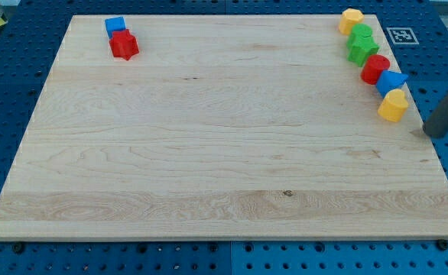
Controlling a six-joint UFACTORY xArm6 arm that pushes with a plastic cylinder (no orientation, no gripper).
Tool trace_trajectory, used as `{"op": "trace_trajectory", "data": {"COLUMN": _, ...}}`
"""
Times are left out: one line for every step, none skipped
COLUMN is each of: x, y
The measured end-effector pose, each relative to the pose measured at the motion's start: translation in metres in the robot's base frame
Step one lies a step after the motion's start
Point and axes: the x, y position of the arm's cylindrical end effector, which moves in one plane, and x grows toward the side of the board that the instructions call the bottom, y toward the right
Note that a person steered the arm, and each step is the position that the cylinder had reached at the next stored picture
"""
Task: Point your arm to the red star
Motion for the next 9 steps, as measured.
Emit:
{"op": "trace_trajectory", "data": {"x": 0.009, "y": -0.059}}
{"op": "trace_trajectory", "data": {"x": -0.014, "y": -0.144}}
{"op": "trace_trajectory", "data": {"x": -0.057, "y": -0.217}}
{"op": "trace_trajectory", "data": {"x": -0.096, "y": -0.307}}
{"op": "trace_trajectory", "data": {"x": -0.102, "y": -0.396}}
{"op": "trace_trajectory", "data": {"x": -0.109, "y": -0.478}}
{"op": "trace_trajectory", "data": {"x": -0.155, "y": -0.556}}
{"op": "trace_trajectory", "data": {"x": -0.225, "y": -0.587}}
{"op": "trace_trajectory", "data": {"x": -0.281, "y": -0.588}}
